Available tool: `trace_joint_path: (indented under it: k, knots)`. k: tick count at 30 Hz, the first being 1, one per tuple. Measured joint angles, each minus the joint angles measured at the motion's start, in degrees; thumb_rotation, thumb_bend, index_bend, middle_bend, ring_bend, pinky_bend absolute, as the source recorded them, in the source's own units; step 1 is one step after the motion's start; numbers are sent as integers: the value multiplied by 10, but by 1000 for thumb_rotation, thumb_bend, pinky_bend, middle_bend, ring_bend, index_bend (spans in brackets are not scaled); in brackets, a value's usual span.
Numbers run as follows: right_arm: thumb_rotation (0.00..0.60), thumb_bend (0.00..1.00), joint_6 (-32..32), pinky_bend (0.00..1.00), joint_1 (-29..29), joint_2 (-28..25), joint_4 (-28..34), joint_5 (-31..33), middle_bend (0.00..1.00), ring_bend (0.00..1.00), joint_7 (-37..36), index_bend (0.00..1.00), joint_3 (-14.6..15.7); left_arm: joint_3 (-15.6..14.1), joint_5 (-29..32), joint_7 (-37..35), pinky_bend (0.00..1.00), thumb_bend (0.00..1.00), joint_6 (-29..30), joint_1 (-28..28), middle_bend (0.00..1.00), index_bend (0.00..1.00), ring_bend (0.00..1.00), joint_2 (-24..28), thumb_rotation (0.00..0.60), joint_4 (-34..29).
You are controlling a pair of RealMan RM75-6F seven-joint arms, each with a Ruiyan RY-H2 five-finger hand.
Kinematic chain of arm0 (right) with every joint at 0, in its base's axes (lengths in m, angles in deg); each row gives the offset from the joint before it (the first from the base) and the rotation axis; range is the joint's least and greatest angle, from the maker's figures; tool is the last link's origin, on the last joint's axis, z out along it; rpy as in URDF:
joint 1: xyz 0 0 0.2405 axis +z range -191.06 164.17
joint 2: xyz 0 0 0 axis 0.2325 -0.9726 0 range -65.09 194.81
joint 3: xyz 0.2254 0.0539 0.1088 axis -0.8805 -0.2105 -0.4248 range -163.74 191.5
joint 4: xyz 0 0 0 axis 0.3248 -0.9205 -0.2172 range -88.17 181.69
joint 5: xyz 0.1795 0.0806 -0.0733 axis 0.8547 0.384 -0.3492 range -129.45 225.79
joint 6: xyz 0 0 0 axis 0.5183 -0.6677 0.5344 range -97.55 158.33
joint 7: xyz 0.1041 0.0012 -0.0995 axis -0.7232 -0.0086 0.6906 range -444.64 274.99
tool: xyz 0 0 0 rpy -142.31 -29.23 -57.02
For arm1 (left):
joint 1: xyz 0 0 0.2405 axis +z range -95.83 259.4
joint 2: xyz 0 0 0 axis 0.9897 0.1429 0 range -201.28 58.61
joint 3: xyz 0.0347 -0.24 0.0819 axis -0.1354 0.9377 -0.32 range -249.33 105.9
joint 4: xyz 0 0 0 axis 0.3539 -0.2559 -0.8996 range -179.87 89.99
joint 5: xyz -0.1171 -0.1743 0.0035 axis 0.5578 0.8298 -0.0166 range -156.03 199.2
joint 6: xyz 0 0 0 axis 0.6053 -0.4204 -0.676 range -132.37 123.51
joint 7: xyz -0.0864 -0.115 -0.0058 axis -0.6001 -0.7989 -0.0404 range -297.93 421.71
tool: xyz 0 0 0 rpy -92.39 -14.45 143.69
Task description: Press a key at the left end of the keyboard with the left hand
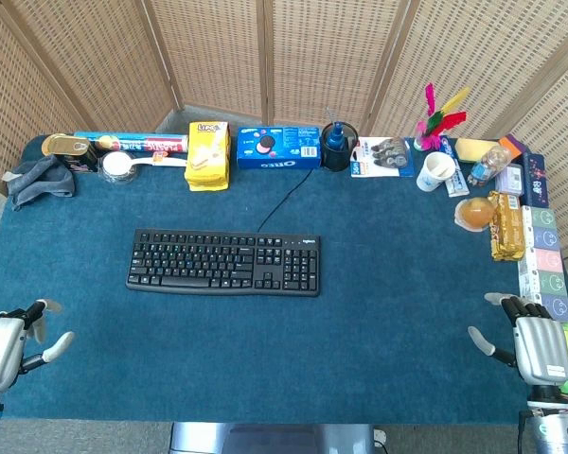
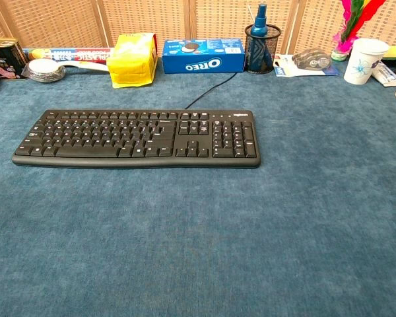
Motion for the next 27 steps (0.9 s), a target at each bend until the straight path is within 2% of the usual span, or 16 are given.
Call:
trace_joint_path:
  k: [14, 17, 19, 21, 23, 27]
  knots:
    - [0, 274, -4, 338, -2, 0, -7, -2, 362, 344, -13, 308, 2, 1, -4, 0, 597, 106, 4, 1, 686, 394, 618, 5, 0, -3]
    - [0, 274, -6, 339, -4, 0, -8, -2, 362, 344, -14, 308, 2, 5, -2, 5, 654, 107, -2, -5, 769, 394, 721, 9, 0, -4]
    - [0, 274, -6, 340, -5, 0, -8, -1, 361, 344, -14, 308, 2, 11, 1, 9, 752, 106, -11, -13, 918, 394, 866, 11, 0, -5]
    - [0, 274, -5, 344, -5, -1, -6, 2, 361, 344, -12, 308, 2, 19, 5, 14, 842, 105, -26, -27, 992, 394, 971, 11, 0, -1]
    - [0, 275, -5, 347, -5, -1, -2, 3, 361, 344, -8, 308, 1, 30, 15, 18, 903, 106, -51, -46, 1000, 395, 1000, 10, 0, 8]
    - [0, 274, -3, 351, -4, -1, 0, 5, 361, 344, -3, 308, 0, 49, 48, 33, 948, 106, -112, -87, 1000, 394, 1000, 9, 0, 23]
